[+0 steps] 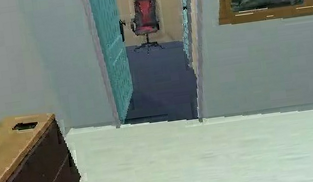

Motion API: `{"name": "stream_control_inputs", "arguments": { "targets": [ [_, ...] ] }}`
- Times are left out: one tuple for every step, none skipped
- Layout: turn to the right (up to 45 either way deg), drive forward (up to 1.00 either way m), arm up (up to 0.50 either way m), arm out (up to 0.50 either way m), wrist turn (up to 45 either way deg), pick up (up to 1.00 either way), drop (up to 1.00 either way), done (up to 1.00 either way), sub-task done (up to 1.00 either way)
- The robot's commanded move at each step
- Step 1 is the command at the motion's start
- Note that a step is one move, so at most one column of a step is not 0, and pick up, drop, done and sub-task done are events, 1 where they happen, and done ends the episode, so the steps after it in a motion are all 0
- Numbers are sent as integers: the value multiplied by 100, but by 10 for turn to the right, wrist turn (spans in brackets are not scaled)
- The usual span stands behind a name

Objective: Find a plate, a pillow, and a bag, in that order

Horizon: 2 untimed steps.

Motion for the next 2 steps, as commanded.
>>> {"name": "stream_control_inputs", "arguments": {
  "targets": [
    [0,100,0,0,0,0,0,0,0],
    [0,100,0,0,0,0,0,0,0]
  ]
}}
